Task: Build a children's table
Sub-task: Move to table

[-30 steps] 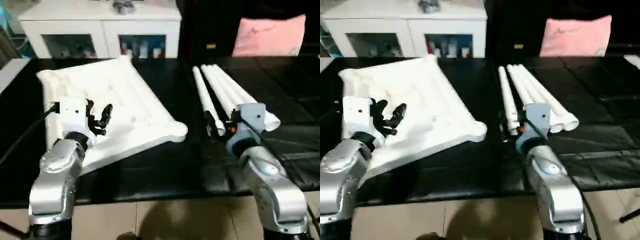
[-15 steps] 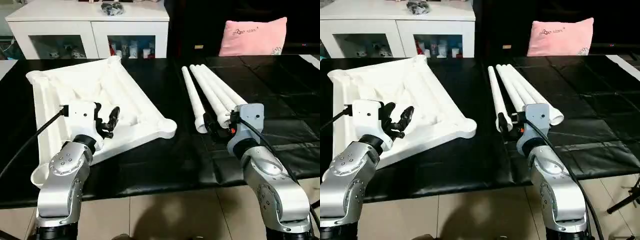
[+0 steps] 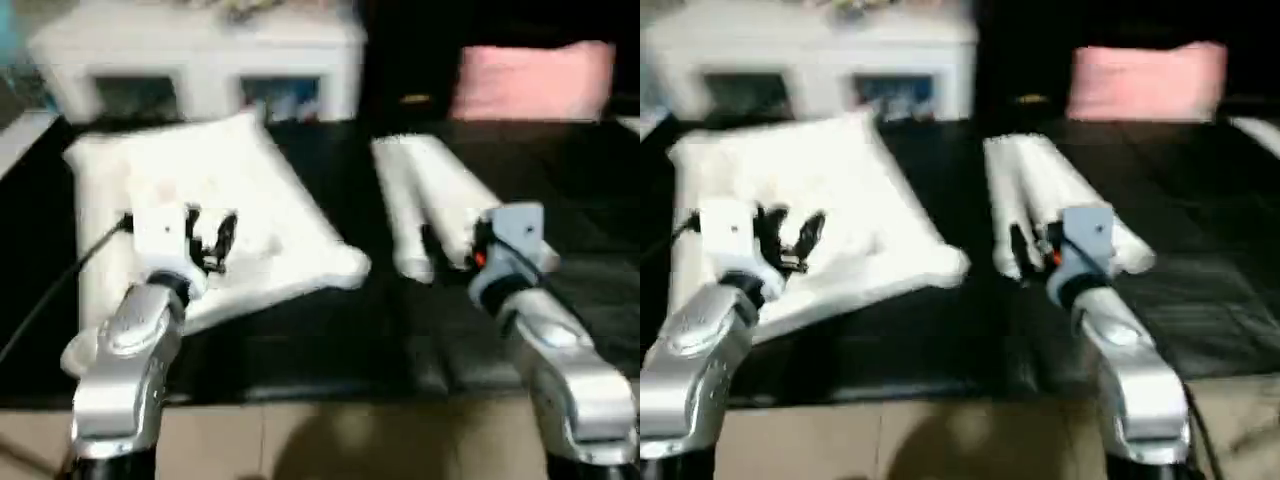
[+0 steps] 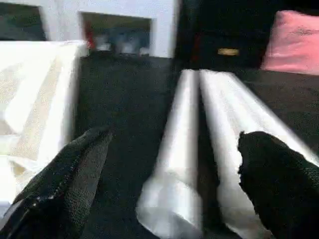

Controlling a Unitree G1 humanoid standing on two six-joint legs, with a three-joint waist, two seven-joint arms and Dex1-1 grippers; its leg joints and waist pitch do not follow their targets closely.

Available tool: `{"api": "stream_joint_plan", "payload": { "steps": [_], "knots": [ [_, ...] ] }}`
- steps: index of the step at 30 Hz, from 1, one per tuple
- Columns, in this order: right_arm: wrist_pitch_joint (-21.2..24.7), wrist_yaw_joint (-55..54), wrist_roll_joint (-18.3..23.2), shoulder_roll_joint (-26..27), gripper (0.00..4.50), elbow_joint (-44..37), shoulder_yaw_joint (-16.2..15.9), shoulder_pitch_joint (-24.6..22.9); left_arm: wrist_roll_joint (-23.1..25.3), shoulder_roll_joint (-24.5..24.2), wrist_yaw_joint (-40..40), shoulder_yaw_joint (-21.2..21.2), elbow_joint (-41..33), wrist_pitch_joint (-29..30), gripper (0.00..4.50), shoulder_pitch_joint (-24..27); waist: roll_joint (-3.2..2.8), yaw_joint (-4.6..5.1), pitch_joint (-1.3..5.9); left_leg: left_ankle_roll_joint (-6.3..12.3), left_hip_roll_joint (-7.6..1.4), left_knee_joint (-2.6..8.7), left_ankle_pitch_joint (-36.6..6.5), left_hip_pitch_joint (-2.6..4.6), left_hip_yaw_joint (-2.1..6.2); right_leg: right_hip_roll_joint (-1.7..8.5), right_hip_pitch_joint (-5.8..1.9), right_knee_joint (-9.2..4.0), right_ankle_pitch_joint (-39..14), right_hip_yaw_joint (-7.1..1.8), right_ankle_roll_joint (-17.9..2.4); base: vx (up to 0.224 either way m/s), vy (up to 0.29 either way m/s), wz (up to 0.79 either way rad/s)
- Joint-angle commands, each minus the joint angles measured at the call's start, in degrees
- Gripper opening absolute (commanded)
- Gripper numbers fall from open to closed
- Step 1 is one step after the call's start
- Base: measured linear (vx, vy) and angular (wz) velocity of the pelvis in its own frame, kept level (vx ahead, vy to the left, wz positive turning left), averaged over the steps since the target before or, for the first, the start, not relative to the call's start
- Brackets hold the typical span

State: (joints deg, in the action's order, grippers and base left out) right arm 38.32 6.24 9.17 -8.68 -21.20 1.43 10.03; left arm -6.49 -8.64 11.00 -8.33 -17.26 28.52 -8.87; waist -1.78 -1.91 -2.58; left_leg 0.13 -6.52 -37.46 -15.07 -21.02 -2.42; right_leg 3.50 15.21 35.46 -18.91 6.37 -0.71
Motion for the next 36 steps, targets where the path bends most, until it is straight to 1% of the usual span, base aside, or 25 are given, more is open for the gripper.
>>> {"api": "stream_joint_plan", "payload": {
  "steps": [1, 2, 3, 5, 6, 7, 8, 9, 10, 11, 12, 13, 14, 15, 16, 17, 18, 20, 21, 22, 24, 26, 27, 30, 36],
  "knots": [
    [0.3, -0.2, 0.2, -0.3, 4.50, -0.6, 0.5, 0.1, -0.2, 0.1, -0.1, 0.1, -0.3, 0.6, 2.81, -0.2, -2.32, 2.33, 4.34, 24.31, -9.29, 4.63, 12.9, 10.35, 7.89, -0.34, 8.90, 6.58, -6.5, -2.06, 0.6, 0.108, 0.008, 0.20],
    [0.4, -0.3, 0.3, -0.4, 4.50, -0.5, 0.6, 0.1, -0.2, 0.1, -0.1, 0.2, -0.3, 0.6, 2.81, -0.2, -2.07, 1.92, 4.28, 23.15, -9.24, 4.66, 13.8, 9.72, 6.88, -0.01, 9.87, 7.34, -4.2, -2.46, 2.5, 0.174, 0.024, 0.30],
    [0.4, -0.3, 0.3, -0.5, 4.50, -0.4, 0.7, 0.1, -0.3, 0.1, -0.2, 0.3, -0.3, 0.6, 2.81, -0.2, -1.39, 1.28, 3.10, 20.98, -8.70, 6.89, 10.2, 7.43, 4.36, 0.13, 9.94, 8.47, 0.1, -2.46, 4.9, 0.134, 0.023, 0.13],
    [0.4, -0.3, 0.2, -0.7, 4.50, -0.4, 0.7, 0.1, -0.4, 0.1, -0.3, 0.3, -0.3, 0.7, 2.81, -0.2, 0.32, 1.46, 2.65, 20.78, -6.83, 8.31, 5.0, 6.61, 2.48, 1.14, 9.91, 5.53, 6.4, -3.85, 3.6, 0.137, 0.002, 0.06],
    [0.4, -0.3, 0.1, -0.7, 4.50, -0.4, 0.7, 0.1, -0.6, 0.1, -0.3, 0.4, -0.3, 0.8, 2.81, -0.2, 3.10, 0.80, 2.16, 16.68, -3.56, 7.51, -4.8, 5.58, -0.69, 2.75, 7.17, -0.95, 7.3, -6.56, 1.0, 0.130, -0.090, -0.04],
    [0.4, -0.3, 0.1, -0.7, 4.50, -0.4, 0.7, 0.1, -0.6, 0.1, -0.3, 0.4, -0.3, 0.8, 2.81, -0.2, 5.68, -1.35, 2.91, 11.48, 2.64, -0.13, -8.2, 1.56, -3.25, 7.13, 0.80, -6.42, -11.2, -12.78, 2.0, 0.130, -0.090, -0.04],
    [0.5, -0.2, 0.0, -0.7, 4.50, -0.4, 0.7, 0.1, -0.6, 0.1, -0.4, 0.4, -0.3, 0.8, 2.81, -0.2, 5.09, -2.05, 3.27, 9.46, 2.86, -2.68, -6.8, 1.01, -3.08, 9.45, -0.43, -7.21, -17.5, -14.78, -0.7, 0.116, -0.099, 0.02],
    [0.6, -0.2, -0.2, -0.7, 4.50, -0.3, 0.8, 0.3, -0.6, 0.1, -0.7, 0.5, -0.3, 0.9, 2.81, -0.3, 5.00, -2.01, 2.93, 4.62, 1.70, -4.52, -1.5, -2.11, -1.73, 9.50, -2.63, -6.22, -20.5, -13.77, -3.8, 0.128, -0.067, -0.06],
    [0.6, -0.2, -0.2, -0.7, 4.50, -0.3, 0.8, 0.3, -0.6, 0.1, -0.7, 0.5, -0.3, 0.9, 2.81, -0.3, 4.33, -2.06, 2.29, 1.91, 1.31, -4.68, 1.3, -2.55, -1.39, 8.74, -1.68, -6.35, -17.0, -13.18, -7.1, 0.128, -0.067, -0.06],
    [0.8, -0.2, -0.2, -0.7, 4.50, -0.2, 0.8, 0.4, -0.6, 0.1, -0.8, 0.5, -0.4, 1.0, 2.81, -0.3, 4.17, -1.76, 2.18, 1.19, 0.64, -4.45, 2.8, -2.99, -1.27, 8.91, -1.96, -6.46, -14.7, -12.42, -9.8, 0.132, -0.033, -0.13],
    [0.9, -0.2, -0.3, -0.8, 4.50, 0.1, 0.7, 0.7, -0.7, 0.0, -0.7, 0.4, -0.6, 0.9, 2.81, -0.3, 3.06, -1.72, 1.97, 0.55, -0.91, -1.52, 8.1, -2.93, -1.22, 7.79, -0.86, -6.44, -8.5, -9.88, -13.7, 0.114, 0.017, -0.08],
    [1.0, -0.3, -0.4, -0.9, 4.50, 0.2, 0.6, 0.9, -0.7, -0.2, -0.3, 0.6, -0.7, 1.1, 2.81, -0.2, 0.84, -1.54, 1.93, 0.61, -2.87, 3.42, 11.2, -1.97, -1.20, 4.59, 0.81, -5.41, -4.6, -6.68, -13.2, 0.178, 0.075, -0.11],
    [1.1, -0.5, -0.4, -0.9, 4.50, 0.3, 0.6, 1.0, -0.8, -0.7, 0.3, 0.9, -0.8, 1.3, 2.81, -0.1, 0.14, -0.91, 2.27, 0.64, -3.88, 4.90, 11.7, -0.87, -1.38, 3.39, 1.06, -5.24, -2.5, -5.35, -11.8, 0.118, 0.078, -0.06],
    [1.4, -0.7, -0.7, -1.0, 4.50, 0.4, 0.6, 1.2, -0.8, -1.5, 1.5, 1.6, -0.9, 1.3, 2.81, 0.1, -1.56, 0.70, 2.80, 1.64, -7.86, 6.44, 6.9, 0.65, 1.65, 0.60, 3.33, -0.44, 3.9, -4.36, -8.2, 0.134, 0.102, -0.01],
    [1.4, -0.7, -0.7, -1.0, 4.50, 0.4, 0.6, 1.2, -0.8, -1.5, 1.6, 1.6, -0.9, 1.3, 2.81, 0.1, -1.20, 1.27, 3.91, 3.29, -9.04, 5.42, 11.8, 2.72, 2.82, 1.36, 4.51, 0.56, 8.9, -4.76, -7.1, 0.111, 0.086, -0.01],
    [2.1, -1.2, -1.1, -1.2, 4.50, 1.0, 0.7, 1.8, -0.9, -3.4, 4.8, 3.5, -1.4, 0.8, 2.81, 0.7, -0.66, 0.85, 4.76, 5.66, -7.99, 2.86, 36.0, 3.12, 2.71, 3.48, 5.44, 0.62, 22.7, -5.98, -6.1, 0.111, 0.086, -0.01],
    [2.5, -1.5, -1.2, -1.3, 4.50, 1.4, 0.7, 2.0, -0.9, -4.3, 6.5, 4.5, -1.7, 0.5, 2.81, 1.0, -0.21, 0.48, 4.66, 5.38, -7.17, 2.51, 40.0, 2.71, 2.06, 3.89, 5.40, 0.25, 25.2, -6.44, -5.9, 0.066, 0.070, 0.00],
    [3.2, -1.7, -1.5, -1.8, 4.50, 2.2, 0.8, 2.8, -1.3, -5.5, 8.8, 5.6, -2.1, 0.4, 2.81, 1.2, 0.44, -0.34, 4.21, 3.00, -4.63, 3.20, 33.7, 0.20, -0.55, 4.49, 3.20, -0.33, 28.7, -7.03, -7.0, 0.000, 0.000, 0.00],
    [3.6, -1.8, -1.8, -2.1, 4.50, 2.8, 0.8, 3.3, -1.7, -6.4, 10.2, 6.3, -2.3, 0.4, 2.81, 1.3, 0.49, -0.87, 3.85, 0.95, -4.65, 4.02, 22.9, -0.35, -1.41, 4.84, 2.83, -0.93, 26.8, -7.12, -7.8, 0.000, 0.000, 0.00],
    [4.6, -1.9, -1.5, -2.1, 4.50, 4.1, 1.4, 4.5, -2.4, -7.5, 12.3, 7.1, -2.2, 0.4, 2.81, 1.0, 0.54, -0.78, 3.19, -0.99, -5.18, 5.13, 11.2, -0.54, -1.55, 5.16, 2.42, -1.60, 20.2, -7.16, -9.1, 0.000, 0.000, 0.00],
    [5.9, -1.8, -0.5, -1.7, 4.50, 6.7, 2.8, 7.4, -4.9, -9.0, 16.1, 8.1, -2.3, 1.6, 2.81, -0.4, 0.50, -0.62, 2.52, -3.54, -5.59, 6.20, -2.1, 0.17, -1.73, 5.25, 2.62, -2.28, 9.0, -7.39, -11.0, -0.031, -0.009, 0.01],
    [7.5, -1.6, -0.2, -1.8, 4.50, 9.7, 3.2, 10.5, -6.4, -11.1, 19.9, 9.2, -2.0, 2.7, 2.81, -1.8, 0.40, -0.43, 1.81, -4.48, -5.60, 6.91, -10.3, 0.63, -2.36, 5.18, 3.27, -3.28, -0.9, -7.68, -11.4, -0.081, -0.029, 0.04],
    [8.2, -1.8, -0.3, -1.8, 4.50, 10.5, 3.3, 11.3, -6.6, -11.7, 20.9, 9.5, -2.0, 2.9, 2.81, -2.0, 0.55, -0.51, 1.82, -4.86, -5.49, 6.92, -12.8, 1.07, -2.85, 5.30, 3.62, -3.77, -7.1, -7.84, -11.2, -0.063, -0.026, 0.06],
    [12.3, -2.4, -0.1, -2.0, 4.50, 16.2, 3.9, 15.5, -7.5, -15.5, 26.2, 11.3, -1.7, 3.4, 2.81, -2.7, 0.21, -0.57, 1.87, -4.45, -5.74, 7.28, -10.1, 0.60, -3.58, 5.43, 3.63, -4.07, -10.1, -7.87, -9.8, -0.035, -0.015, 0.02],
    [19.3, -2.6, -0.9, -4.0, 4.50, 36.9, 4.3, 28.6, -10.1, -23.4, 37.6, 12.2, -0.3, 4.0, 2.81, -5.4, -0.37, -0.54, 2.77, -5.84, -5.78, 7.02, -5.4, 0.66, -4.18, 4.74, 3.88, -2.72, 0.7, -7.33, -11.3, 0.000, 0.000, 0.00]
  ]
}}
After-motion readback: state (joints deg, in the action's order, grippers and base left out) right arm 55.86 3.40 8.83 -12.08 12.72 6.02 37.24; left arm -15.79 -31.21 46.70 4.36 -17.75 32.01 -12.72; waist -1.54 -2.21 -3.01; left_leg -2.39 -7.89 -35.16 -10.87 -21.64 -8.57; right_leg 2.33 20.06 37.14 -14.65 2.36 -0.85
